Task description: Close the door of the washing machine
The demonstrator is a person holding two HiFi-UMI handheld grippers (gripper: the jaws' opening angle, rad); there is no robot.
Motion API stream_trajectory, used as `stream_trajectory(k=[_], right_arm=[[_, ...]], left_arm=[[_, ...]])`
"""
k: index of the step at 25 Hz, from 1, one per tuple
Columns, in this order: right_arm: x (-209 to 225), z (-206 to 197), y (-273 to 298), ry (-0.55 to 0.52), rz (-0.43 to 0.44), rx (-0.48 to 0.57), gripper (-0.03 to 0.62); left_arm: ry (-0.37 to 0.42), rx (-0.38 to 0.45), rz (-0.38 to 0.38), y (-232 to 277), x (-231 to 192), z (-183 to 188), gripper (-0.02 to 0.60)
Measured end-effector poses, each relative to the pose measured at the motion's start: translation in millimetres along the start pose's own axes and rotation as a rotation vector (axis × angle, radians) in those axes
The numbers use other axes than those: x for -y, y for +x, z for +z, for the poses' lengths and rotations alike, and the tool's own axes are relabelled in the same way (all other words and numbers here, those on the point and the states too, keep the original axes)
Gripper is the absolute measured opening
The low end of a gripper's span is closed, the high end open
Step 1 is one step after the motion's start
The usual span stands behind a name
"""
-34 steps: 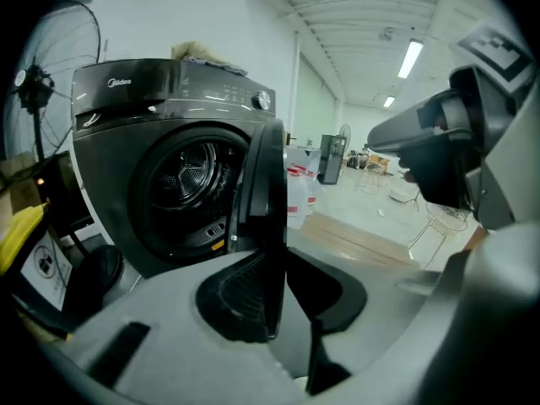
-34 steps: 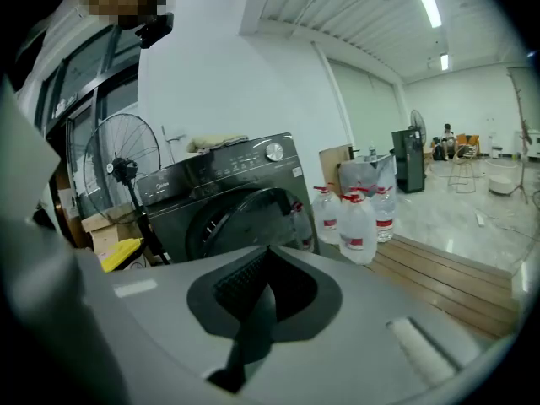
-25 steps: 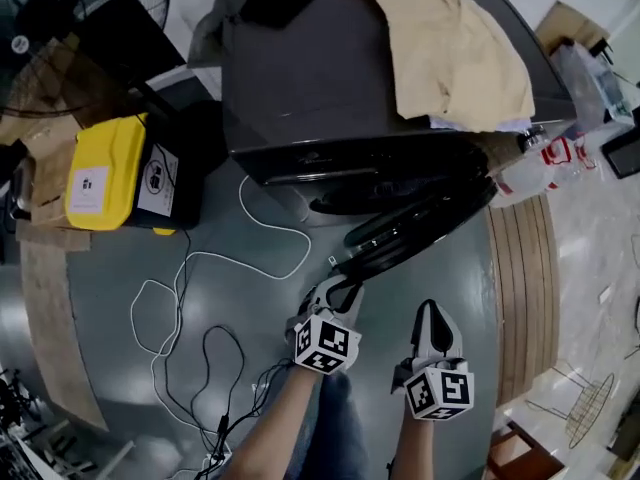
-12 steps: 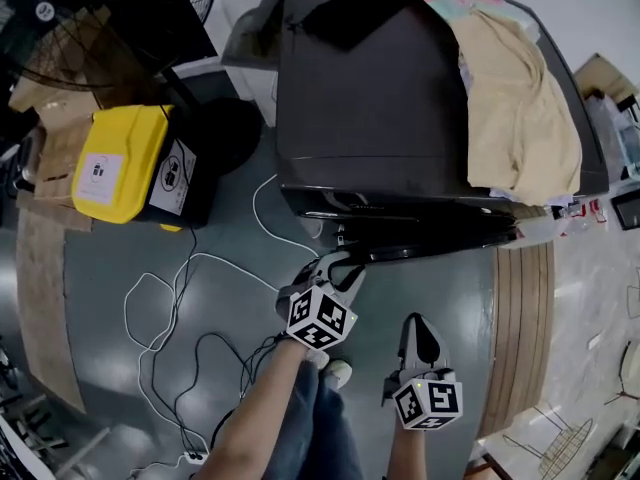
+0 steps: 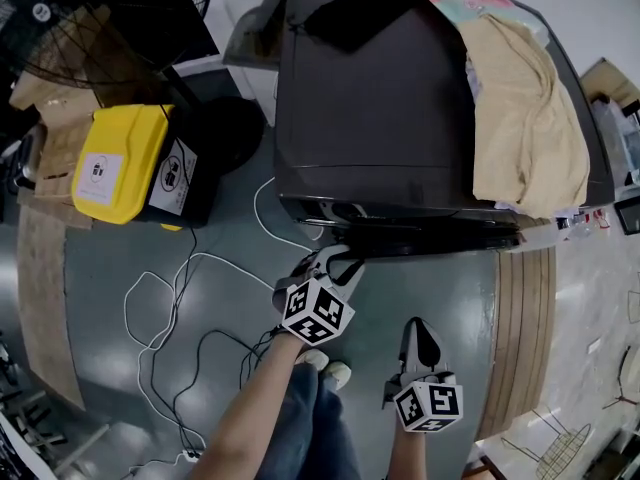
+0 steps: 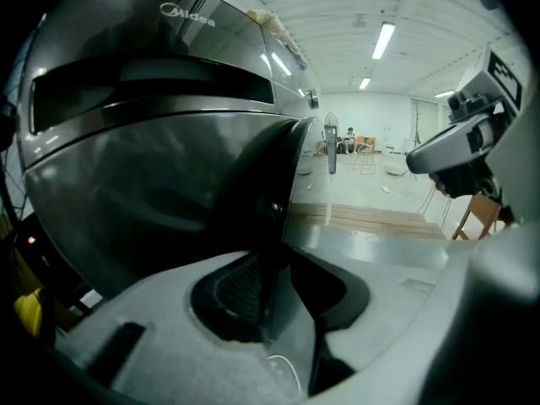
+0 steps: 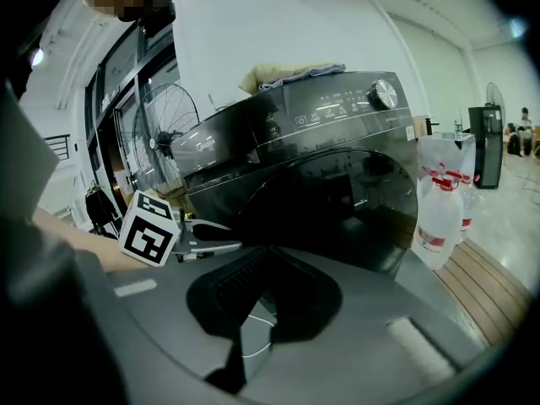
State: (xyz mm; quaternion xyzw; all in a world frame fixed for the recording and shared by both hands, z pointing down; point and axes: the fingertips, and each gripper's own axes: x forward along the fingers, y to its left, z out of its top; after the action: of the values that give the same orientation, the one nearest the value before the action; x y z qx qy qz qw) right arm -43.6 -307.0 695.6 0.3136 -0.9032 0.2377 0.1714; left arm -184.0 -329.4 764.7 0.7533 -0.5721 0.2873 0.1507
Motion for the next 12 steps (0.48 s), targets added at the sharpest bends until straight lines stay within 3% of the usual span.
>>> stream_trajectory(k=[6, 10, 12], right_arm=[[-0.9, 2.8, -3.5, -0.005, -0.001, 0.004, 0.013], [-1.9, 13.0, -8.7, -0.008, -0.004, 0.020, 0.014], [-3.6, 25.8, -12.5, -0.011, -0.005, 0.041, 0.013]], left_arm=[[-0.002, 0.006, 0.020, -2.0, -0.4, -1.8, 0.103], [-0.071, 0.034, 0.065, -14.1, -3.6, 2.3, 0.089], [-0.092, 0.062, 0.083, -28.4, -3.0, 13.4, 0.049]])
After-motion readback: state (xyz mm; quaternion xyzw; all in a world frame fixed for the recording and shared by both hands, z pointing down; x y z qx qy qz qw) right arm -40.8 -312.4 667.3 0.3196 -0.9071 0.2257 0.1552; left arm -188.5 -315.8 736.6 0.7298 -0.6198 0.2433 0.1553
